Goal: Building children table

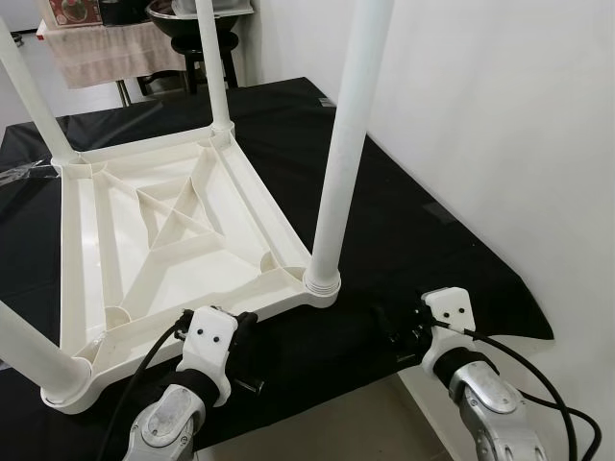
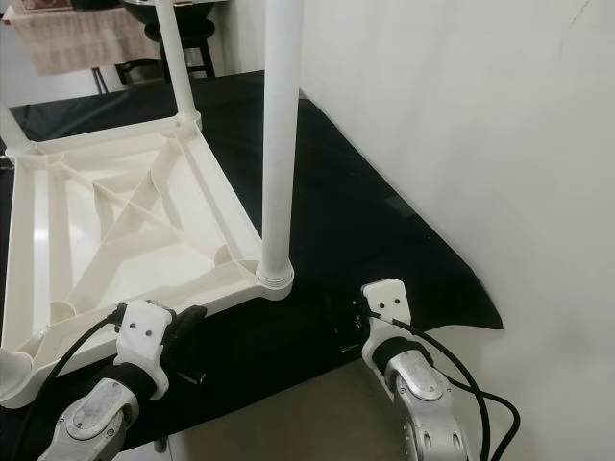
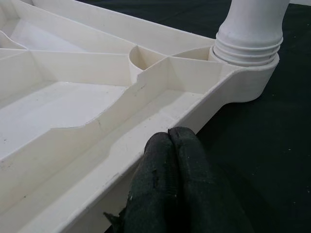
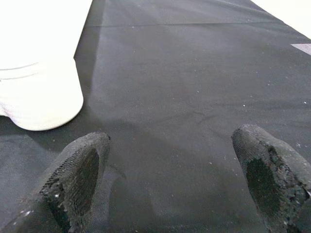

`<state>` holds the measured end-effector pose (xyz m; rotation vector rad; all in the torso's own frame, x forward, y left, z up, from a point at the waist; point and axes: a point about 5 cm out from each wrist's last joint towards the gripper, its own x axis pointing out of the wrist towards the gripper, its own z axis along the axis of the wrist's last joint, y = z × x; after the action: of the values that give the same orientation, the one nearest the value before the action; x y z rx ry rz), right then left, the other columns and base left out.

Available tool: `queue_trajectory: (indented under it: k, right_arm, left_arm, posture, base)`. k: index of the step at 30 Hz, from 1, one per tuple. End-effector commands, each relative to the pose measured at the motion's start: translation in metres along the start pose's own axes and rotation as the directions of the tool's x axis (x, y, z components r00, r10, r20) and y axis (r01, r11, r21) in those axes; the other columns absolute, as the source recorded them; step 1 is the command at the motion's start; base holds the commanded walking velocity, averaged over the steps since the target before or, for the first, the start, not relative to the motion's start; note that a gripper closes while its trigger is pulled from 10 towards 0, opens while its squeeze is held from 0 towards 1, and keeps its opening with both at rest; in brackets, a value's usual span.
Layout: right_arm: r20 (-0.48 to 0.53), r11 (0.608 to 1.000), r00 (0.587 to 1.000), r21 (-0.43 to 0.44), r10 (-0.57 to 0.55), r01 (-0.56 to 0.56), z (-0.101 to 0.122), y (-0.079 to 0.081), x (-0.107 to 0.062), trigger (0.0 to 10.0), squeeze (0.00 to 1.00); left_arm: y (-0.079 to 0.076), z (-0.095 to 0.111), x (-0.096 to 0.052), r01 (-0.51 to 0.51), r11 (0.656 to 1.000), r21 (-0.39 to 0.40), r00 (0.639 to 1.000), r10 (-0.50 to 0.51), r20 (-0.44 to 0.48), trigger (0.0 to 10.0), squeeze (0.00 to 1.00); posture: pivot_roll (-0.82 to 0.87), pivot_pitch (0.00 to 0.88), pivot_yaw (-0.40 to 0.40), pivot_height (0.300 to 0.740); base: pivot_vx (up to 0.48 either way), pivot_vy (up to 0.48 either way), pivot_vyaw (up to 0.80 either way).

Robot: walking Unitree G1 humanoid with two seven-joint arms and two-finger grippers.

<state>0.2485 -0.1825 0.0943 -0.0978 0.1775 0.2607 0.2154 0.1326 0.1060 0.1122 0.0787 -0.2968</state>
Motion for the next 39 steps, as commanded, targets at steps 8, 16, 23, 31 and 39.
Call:
queue_trajectory:
  k: [8, 16, 23, 31, 39]
  right_arm:
    - [-0.015, 1.000, 1.000, 0.010, 0.006, -0.005, -0.0028, -0.0003, -0.0001, 10.0, 0.00]
    - [-0.017, 1.000, 1.000, 0.014, 0.011, -0.011, -0.0027, -0.0012, 0.0003, 10.0, 0.00]
    - [-0.017, 1.000, 1.000, 0.022, 0.014, -0.014, -0.0028, -0.0008, 0.0003, 10.0, 0.00]
    - [-0.015, 0.999, 1.000, 0.029, 0.017, -0.016, -0.0027, 0.0000, -0.0002, 10.0, 0.00]
    - [-0.021, 1.000, 1.000, 0.025, 0.016, -0.016, -0.0031, 0.0001, -0.0002, 10.0, 0.00]
  left_arm:
    - [0.0035, -0.0081, -0.0007, -0.014, 1.000, -0.012, 0.999, 0.014, -0.041, 10.0, 0.00]
    - [0.0029, -0.0077, -0.0003, -0.019, 1.000, -0.015, 0.999, 0.019, -0.038, 10.0, 0.00]
    - [0.0030, -0.0077, -0.0005, -0.016, 1.000, -0.017, 0.999, 0.016, -0.040, 10.0, 0.00]
    - [0.0035, -0.0076, -0.0013, -0.018, 1.000, -0.015, 0.999, 0.017, -0.040, 10.0, 0.00]
    - [0.0037, -0.0078, -0.0014, -0.018, 1.000, -0.015, 0.999, 0.017, -0.041, 10.0, 0.00]
  posture:
    - [0.00, 0.077, -0.023, 0.740]
    - [0.00, 0.078, -0.029, 0.740]
    - [0.00, 0.080, -0.027, 0.740]
    - [0.00, 0.082, -0.025, 0.740]
    - [0.00, 0.082, -0.025, 0.740]
  base:
    - [0.000, 0.000, 0.00]
    - [0.000, 0.000, 0.00]
    - [0.000, 0.000, 0.00]
    - [0.000, 0.000, 0.00]
    - [0.000, 0.000, 0.00]
